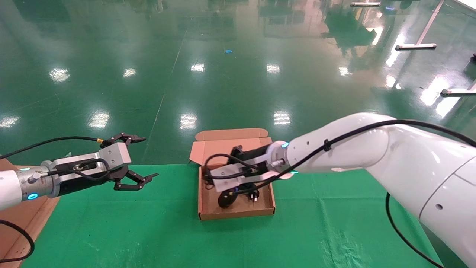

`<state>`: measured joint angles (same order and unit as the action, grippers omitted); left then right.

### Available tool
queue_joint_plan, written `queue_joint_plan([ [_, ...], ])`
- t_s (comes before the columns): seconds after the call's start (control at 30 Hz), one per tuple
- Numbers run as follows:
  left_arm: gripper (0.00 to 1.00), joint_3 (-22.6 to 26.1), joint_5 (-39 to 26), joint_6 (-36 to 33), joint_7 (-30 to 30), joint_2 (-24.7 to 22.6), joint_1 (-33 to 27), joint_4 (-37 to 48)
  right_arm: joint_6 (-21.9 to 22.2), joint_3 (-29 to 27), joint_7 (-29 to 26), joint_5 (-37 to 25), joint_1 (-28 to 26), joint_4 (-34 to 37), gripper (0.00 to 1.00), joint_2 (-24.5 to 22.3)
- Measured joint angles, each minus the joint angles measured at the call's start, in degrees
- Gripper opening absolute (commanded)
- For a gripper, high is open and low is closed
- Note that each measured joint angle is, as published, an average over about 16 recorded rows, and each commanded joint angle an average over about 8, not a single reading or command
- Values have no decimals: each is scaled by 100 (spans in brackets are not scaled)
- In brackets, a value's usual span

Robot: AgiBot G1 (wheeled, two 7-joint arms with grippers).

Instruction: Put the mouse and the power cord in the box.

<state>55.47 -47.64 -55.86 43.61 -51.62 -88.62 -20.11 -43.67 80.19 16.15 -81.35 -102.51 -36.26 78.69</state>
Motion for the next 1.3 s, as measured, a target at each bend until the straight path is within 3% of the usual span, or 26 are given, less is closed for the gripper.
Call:
queue_joint_plan([
  [0.2,100,-38,50,-98,115,-61,-23,215,84,223,-64,-37,74,121,92,-9],
  [0.23,100,-41,54,-108,126,-65,-27,236,90,244,-67,-43,81,135,99,-10],
  [0.77,100,-98,65,-163,57,-52,2,170,-12,102,-135,45,184,68,100,-114],
  [1.3,100,-904,169,-752,-1101,309,570,-998,-950,-1363,-705,919,1053,-784,100,-1064],
])
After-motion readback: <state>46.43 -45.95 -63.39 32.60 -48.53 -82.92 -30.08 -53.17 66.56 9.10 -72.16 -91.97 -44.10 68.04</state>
